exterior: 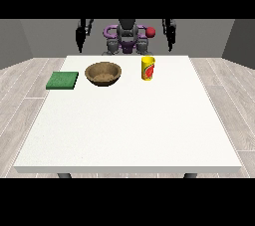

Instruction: Pick the cup and pour the ball into the bowl, then pick the bowl and place it on the pad

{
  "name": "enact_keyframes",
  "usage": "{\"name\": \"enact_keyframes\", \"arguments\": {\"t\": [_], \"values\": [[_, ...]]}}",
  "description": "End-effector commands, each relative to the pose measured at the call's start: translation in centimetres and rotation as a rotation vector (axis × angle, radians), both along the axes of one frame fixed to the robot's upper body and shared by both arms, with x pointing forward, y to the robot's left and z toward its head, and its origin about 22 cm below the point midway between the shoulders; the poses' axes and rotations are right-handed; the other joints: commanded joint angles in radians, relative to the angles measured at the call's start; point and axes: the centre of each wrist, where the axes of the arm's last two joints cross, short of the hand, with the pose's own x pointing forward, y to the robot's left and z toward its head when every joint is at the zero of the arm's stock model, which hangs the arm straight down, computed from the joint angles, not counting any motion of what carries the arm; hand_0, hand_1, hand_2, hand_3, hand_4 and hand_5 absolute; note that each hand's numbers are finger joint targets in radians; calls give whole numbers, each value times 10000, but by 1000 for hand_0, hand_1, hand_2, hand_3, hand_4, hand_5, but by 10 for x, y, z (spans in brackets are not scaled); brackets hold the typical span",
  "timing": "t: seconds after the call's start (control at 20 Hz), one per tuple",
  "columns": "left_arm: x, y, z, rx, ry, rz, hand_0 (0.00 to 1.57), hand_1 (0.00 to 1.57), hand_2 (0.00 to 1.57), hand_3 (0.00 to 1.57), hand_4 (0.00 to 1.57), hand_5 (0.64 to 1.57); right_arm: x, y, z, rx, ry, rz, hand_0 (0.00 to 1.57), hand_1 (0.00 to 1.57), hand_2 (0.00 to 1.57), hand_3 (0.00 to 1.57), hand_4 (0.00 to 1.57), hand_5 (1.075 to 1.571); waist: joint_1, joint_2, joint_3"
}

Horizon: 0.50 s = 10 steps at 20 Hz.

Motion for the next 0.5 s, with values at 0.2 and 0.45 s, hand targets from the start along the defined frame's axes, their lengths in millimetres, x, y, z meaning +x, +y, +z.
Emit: {"name": "enact_keyframes", "arguments": {"t": [0.2,0.45], "values": [[0,6,28,156,-144,6,0,0,0,0,0,1557,0,-9,28,-268,-167,-36,0,0,0,0,0,1569,-58,-2640,-157],[11,14,80,-1749,-378,312,0,0,0,0,0,1558,-14,-72,31,873,74,-83,0,0,0,0,0,1569,-3,-2298,-169]]}}
